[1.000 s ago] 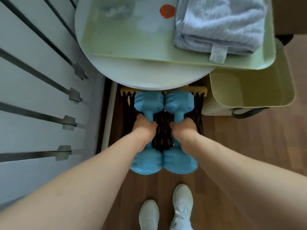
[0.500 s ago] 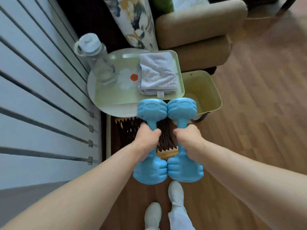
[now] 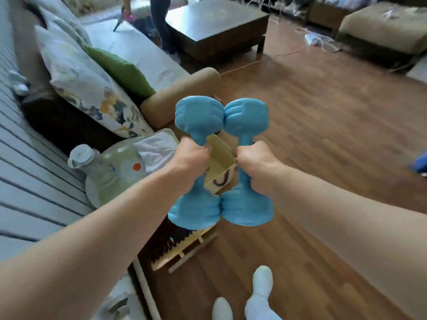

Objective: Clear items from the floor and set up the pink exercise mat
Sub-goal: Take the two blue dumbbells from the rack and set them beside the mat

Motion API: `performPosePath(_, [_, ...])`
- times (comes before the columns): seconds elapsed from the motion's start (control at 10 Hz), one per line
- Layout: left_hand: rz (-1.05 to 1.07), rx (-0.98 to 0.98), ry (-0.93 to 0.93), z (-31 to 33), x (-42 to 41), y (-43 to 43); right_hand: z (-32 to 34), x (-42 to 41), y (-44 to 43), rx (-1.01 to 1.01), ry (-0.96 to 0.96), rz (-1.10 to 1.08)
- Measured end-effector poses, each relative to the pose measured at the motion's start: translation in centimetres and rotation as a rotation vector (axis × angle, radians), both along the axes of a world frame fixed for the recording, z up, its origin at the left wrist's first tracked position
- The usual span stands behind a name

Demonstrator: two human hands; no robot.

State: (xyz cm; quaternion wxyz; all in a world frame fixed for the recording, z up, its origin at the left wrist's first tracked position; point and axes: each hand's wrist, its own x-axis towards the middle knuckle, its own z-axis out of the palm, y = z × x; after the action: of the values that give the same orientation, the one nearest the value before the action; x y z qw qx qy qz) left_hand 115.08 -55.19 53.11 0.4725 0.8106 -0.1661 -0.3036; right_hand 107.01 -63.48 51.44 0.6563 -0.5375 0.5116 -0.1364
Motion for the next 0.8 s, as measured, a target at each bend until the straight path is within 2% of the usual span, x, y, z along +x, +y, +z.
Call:
performPosePath(0.1, [-0.154, 0.004, -0.033, 1.8, -5.0, -2.2, 1.2, -5.9, -0.8, 0.007, -0.025, -0.213])
performPosePath(0.2, [-0.320, 0.005, -0.021, 1.9, -10.4, -4.0, 2.1, -12.4, -1.2, -0.027, 0.013, -0.272])
performPosePath(0.4, [-0.647, 0.026, 0.028, 0.9, -26.2, -7.2, 0.7, -30.0, -0.8, -0.054, 0.095, -0.575])
performPosePath(0.6, [-0.950, 0.100, 0.093, -0.3, -46.1, -6.4, 0.1, -50.0, 4.6, -0.001, 0.104, -0.907])
performPosePath(0.8, [-1.334, 0.159, 0.138, -1.0, -68.0, -2.2, 0.1, -70.0, 12.9, 0.005, 0.252, -1.311])
